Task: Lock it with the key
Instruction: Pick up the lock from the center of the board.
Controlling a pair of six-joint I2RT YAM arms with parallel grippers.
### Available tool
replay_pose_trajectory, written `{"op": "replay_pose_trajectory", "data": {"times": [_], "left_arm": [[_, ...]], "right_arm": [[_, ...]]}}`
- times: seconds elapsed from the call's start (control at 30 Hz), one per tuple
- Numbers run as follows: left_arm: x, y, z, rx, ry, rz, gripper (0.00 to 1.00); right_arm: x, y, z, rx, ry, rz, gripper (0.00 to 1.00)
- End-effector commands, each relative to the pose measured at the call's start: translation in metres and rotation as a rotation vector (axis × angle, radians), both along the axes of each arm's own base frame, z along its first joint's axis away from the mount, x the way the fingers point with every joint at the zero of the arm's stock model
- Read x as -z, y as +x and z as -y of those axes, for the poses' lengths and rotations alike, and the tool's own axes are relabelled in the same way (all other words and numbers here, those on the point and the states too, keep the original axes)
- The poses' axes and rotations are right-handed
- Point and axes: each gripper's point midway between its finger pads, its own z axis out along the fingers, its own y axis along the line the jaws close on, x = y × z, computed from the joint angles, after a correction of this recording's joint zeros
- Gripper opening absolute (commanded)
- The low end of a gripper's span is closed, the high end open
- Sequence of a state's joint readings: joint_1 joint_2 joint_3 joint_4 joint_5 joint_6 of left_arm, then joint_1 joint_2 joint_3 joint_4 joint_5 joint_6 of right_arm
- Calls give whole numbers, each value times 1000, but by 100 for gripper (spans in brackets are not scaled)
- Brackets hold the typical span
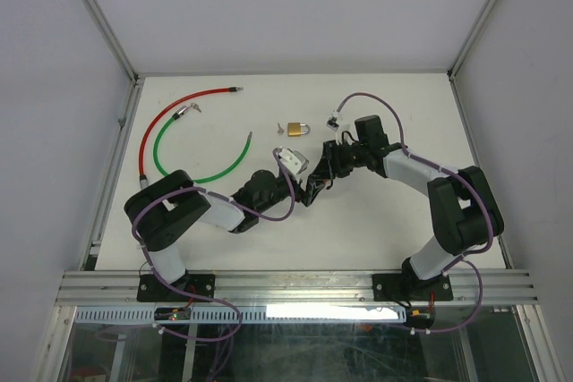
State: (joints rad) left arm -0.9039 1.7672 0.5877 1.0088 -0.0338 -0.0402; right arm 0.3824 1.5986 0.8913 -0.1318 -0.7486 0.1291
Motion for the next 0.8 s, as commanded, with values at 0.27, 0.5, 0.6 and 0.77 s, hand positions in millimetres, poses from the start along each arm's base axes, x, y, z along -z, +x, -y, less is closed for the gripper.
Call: {"op": "replay_pose_trajectory", "data": {"times": [0.27, 0.5, 0.6, 0.77], "left_arm": [[-6, -2, 11, 40, -5, 8, 84], [-6, -2, 12, 44, -5, 11, 72], [-7, -2, 12, 44, -6, 13, 65], [-9, -2, 9, 39, -9, 21, 52]], "right_arm": [[-22, 8, -11, -40, 57, 70, 8], [-21, 8, -11, -41, 56, 67, 8], [-21, 8, -11, -45, 56, 69, 9], [-21, 7, -11, -49, 55, 70, 13]]}}
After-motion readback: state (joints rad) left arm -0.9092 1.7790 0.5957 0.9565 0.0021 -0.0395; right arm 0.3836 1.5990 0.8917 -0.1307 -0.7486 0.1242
